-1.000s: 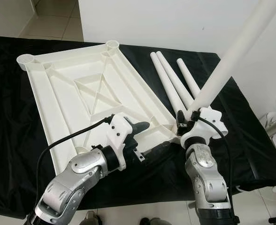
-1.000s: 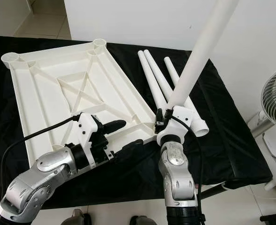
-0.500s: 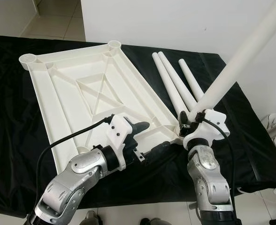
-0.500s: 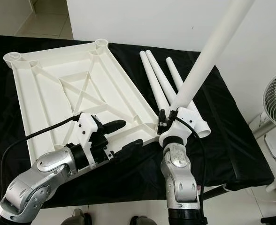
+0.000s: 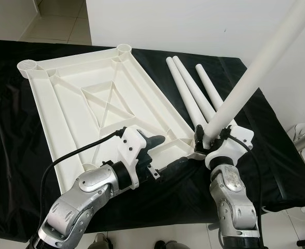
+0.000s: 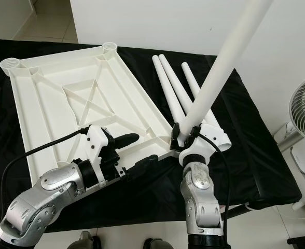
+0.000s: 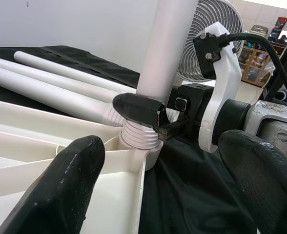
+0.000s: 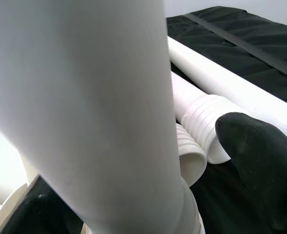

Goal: Building children table

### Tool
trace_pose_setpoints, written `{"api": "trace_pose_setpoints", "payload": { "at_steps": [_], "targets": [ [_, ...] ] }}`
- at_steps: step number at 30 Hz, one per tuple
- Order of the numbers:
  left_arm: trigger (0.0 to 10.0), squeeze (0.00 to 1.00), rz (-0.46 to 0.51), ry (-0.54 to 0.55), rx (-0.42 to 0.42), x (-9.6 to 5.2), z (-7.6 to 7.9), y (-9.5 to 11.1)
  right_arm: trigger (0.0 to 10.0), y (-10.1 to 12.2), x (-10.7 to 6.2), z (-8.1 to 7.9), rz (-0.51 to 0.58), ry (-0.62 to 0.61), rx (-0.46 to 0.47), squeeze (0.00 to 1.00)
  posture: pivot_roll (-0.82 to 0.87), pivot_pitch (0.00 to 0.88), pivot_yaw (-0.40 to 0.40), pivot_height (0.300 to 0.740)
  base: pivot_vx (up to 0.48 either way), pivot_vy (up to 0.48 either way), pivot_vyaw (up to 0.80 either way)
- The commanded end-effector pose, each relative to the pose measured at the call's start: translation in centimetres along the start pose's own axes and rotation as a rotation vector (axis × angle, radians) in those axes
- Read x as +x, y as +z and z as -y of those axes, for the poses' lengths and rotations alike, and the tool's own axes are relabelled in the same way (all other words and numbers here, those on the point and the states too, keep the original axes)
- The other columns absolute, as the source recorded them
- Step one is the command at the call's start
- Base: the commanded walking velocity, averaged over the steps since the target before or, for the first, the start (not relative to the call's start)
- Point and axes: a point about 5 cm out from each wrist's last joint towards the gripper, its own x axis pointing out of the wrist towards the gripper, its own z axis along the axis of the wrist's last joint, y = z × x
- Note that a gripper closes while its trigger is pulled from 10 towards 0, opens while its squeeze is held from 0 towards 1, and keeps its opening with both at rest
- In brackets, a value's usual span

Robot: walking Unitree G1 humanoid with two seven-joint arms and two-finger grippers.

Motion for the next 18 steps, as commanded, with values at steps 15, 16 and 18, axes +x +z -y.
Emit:
{"api": "trace_pose_setpoints", "payload": {
  "at_steps": [15,16,18],
  "targets": [
    [10.0,0.00,0.009,-0.021,0.016,0.1,0.3,0.4,10.0,0.5,2.3,2.6,-0.030,0.412,-0.150,0.00,0.01,0.147,-0.066,0.740,0.000,0.000,0.00],
    [10.0,0.00,0.009,-0.020,0.016,0.1,0.3,0.4,10.0,0.8,2.7,3.3,-0.029,0.436,-0.181,0.00,0.01,0.146,-0.066,0.740,0.000,0.000,0.00],
    [10.0,0.00,0.008,-0.019,0.017,0.1,0.3,0.4,10.0,1.1,3.0,4.0,-0.029,0.460,-0.217,0.00,0.01,0.146,-0.065,0.740,0.000,0.000,0.00]
  ]
}}
